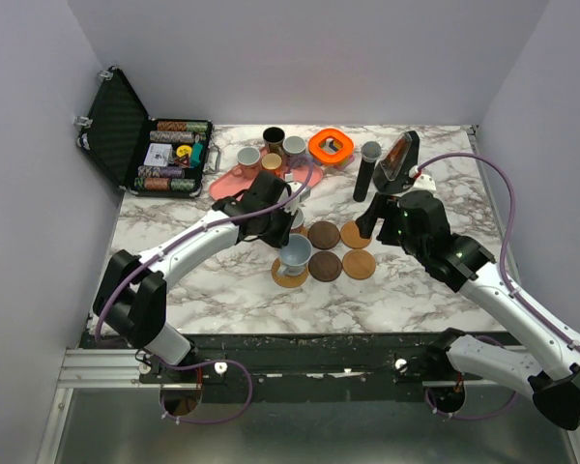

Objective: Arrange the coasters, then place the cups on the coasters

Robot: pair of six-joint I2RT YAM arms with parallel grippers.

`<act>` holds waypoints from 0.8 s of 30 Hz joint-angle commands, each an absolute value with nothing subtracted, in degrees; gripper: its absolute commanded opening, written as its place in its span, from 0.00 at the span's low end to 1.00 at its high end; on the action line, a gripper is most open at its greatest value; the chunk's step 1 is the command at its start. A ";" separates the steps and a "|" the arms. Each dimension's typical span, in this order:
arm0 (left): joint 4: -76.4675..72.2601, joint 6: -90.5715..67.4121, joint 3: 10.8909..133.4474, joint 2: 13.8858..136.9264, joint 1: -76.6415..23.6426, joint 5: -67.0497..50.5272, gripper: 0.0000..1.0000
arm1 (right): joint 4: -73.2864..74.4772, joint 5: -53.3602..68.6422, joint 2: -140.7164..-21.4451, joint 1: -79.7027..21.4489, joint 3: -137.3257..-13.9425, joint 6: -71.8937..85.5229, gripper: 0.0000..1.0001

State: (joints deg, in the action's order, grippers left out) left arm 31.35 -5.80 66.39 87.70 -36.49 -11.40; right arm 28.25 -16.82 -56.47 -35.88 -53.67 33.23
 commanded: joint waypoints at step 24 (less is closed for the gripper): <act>29.09 -8.61 65.13 89.30 -35.86 -11.87 0.00 | 26.81 -16.00 -56.78 -35.60 -52.03 31.99 0.88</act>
State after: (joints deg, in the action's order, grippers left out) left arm 30.94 -7.57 65.10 89.47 -36.05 -11.35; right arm 27.90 -16.80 -56.58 -35.88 -52.95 32.88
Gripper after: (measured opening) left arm 0.138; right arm 0.872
